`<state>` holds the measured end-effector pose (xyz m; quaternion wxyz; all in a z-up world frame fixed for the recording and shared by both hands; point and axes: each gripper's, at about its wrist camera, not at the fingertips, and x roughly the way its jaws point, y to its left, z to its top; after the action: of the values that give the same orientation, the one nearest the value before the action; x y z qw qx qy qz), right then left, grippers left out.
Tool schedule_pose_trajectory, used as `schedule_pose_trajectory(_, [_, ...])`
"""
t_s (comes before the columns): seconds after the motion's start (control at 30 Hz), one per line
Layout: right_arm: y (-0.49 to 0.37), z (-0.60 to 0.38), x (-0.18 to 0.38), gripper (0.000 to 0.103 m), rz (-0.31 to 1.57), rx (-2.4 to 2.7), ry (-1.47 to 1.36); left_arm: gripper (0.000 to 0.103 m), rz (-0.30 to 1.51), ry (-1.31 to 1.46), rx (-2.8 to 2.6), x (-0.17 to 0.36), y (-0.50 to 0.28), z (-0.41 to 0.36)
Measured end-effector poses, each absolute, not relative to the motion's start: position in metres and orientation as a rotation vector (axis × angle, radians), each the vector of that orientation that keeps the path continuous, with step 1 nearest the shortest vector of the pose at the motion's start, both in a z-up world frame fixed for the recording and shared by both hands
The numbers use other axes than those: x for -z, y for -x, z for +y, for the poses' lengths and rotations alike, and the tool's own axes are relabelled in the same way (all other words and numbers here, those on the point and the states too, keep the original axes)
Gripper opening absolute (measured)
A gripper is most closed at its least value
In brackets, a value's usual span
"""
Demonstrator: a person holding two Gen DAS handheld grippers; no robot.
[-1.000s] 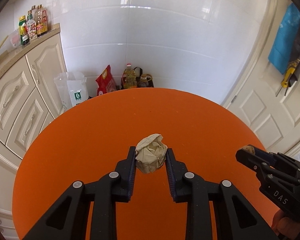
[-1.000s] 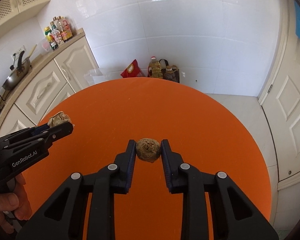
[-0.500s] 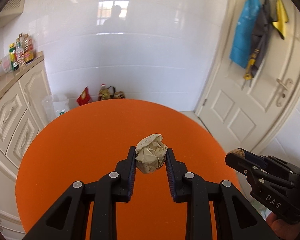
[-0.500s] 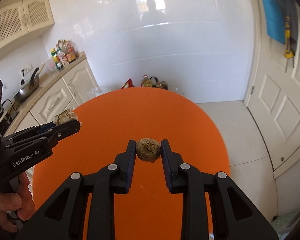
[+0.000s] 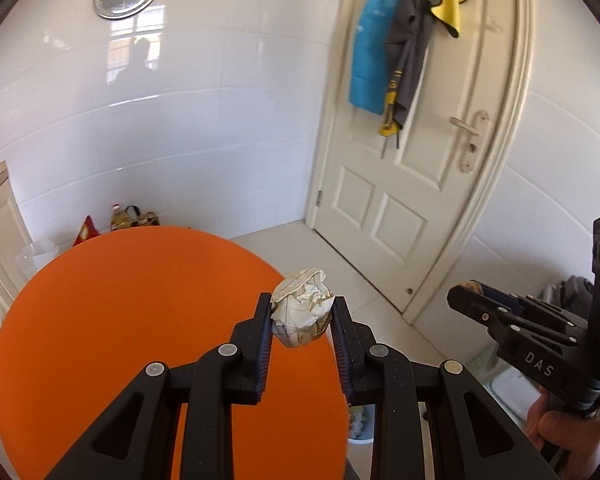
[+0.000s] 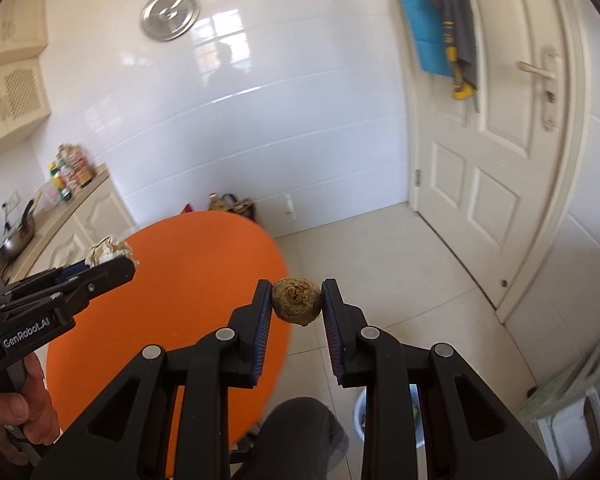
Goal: Collect trash
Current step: 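Carry the crumpled paper and brown lump with both tools over the bin, then open both tools to drop the paper and lump into the bin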
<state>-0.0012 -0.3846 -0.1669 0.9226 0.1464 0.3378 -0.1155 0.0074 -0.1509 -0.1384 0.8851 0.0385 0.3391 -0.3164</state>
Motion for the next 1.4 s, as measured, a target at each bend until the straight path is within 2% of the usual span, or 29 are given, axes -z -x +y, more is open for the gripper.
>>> schedule_pose_trajectory(0.37, [0.051,-0.481,0.194,0.025,0.72,0.432,-0.411,0.024,0.82,-0.187,0.844,0.173,-0.028,-0.221])
schedule_pose_trajectory(0.83, [0.05,-0.55,0.298,0.025,0.887,0.49,-0.6,0.025,1.118,-0.359,0.925,0.257,-0.076,-0.313])
schedule_pose_trajectory(1.0, [0.045,-0.562,0.328,0.028,0.937,0.489,-0.653,0.028,1.197,-0.395,0.921,0.281,-0.104,-0.341])
schedule_pose_trajectory(1.03, [0.044,-0.564,0.333,0.028,0.945,0.491,-0.664,0.03,1.206,-0.405,0.919,0.283,-0.111,-0.35])
schedule_pose_trajectory(1.13, [0.042,-0.569,0.346,0.028,0.963,0.496,-0.692,0.051,1.23,-0.432,0.892,0.291,-0.128,-0.371])
schedule_pose_trajectory(1.2, [0.042,-0.573,0.352,0.029,0.973,0.499,-0.709,0.056,1.226,-0.443,0.871,0.294,-0.138,-0.396])
schedule_pose_trajectory(1.27, [0.042,-0.576,0.358,0.029,0.982,0.507,-0.719,0.067,1.226,-0.457,0.859,0.295,-0.142,-0.404])
schedule_pose_trajectory(1.33, [0.043,-0.579,0.361,0.034,0.984,0.504,-0.735,0.077,1.212,-0.468,0.836,0.295,-0.141,-0.411])
schedule_pose_trajectory(1.37, [0.043,-0.579,0.363,0.043,0.985,0.507,-0.739,0.083,1.205,-0.473,0.827,0.296,-0.137,-0.417])
schedule_pose_trajectory(1.4, [0.044,-0.58,0.363,0.052,0.985,0.511,-0.739,0.085,1.198,-0.475,0.817,0.299,-0.128,-0.425])
